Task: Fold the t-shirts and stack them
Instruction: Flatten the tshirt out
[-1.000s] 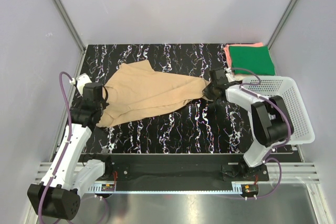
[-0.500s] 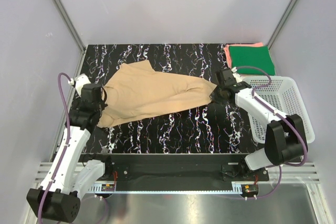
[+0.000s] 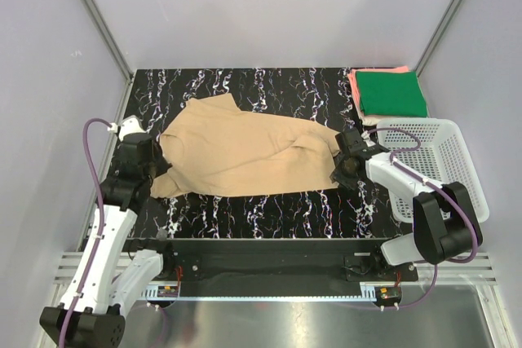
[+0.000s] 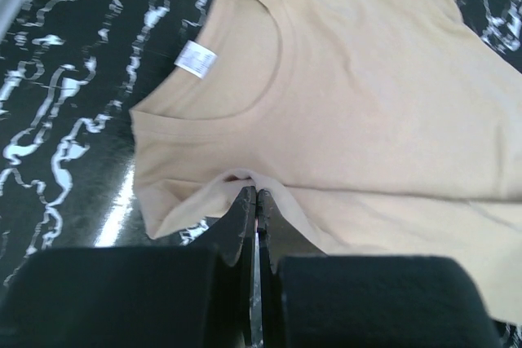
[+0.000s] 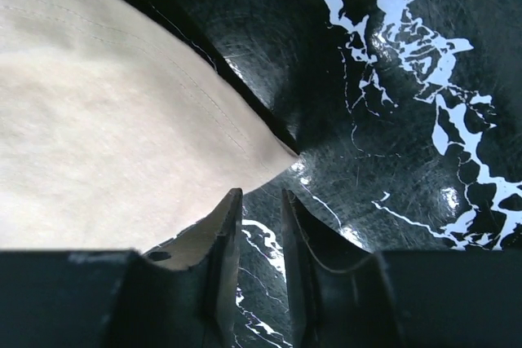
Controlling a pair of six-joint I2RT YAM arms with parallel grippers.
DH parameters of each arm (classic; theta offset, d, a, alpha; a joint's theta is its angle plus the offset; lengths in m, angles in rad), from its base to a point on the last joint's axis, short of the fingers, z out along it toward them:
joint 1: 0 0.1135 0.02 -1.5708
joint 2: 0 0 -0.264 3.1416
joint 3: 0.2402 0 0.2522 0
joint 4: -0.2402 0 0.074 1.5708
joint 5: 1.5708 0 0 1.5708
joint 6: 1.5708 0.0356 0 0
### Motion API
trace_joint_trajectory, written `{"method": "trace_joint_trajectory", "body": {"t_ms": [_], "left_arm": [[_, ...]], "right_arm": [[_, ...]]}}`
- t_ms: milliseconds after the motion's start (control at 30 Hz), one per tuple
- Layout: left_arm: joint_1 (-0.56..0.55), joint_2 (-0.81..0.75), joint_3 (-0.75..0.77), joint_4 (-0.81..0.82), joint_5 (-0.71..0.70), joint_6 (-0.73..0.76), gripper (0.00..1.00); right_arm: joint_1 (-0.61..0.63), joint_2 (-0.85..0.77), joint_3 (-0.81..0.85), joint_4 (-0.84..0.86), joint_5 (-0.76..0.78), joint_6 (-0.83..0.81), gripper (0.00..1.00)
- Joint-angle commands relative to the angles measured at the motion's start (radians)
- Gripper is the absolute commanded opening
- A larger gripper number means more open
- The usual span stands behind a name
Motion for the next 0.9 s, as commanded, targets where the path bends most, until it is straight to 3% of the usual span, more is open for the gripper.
{"method": "trace_joint_trajectory", "body": {"t_ms": [0, 167, 367, 867], "left_arm": [[0.004, -0.029, 0.004, 0.023, 0.120, -0.008, 0.00], [0.004, -0.057, -0.029, 0.018, 0.171, -0.019, 0.00], [0.004, -0.061, -0.039, 0.019, 0.170, -0.016, 0.00], [0.004, -0.054, -0.036, 0.018, 0.137, -0.002, 0.00]], "right_arm": [[0.006, -0.005, 0.024, 0.042, 0.006, 0.001, 0.33], [0.006, -0.058, -0.002, 0.017, 0.000, 0.089, 0.38], [0.006, -0.097, -0.093, 0.063, 0.030, 0.235, 0.35], [0.006, 0.034, -0.079, 0.084, 0.092, 0.340, 0.31]]}}
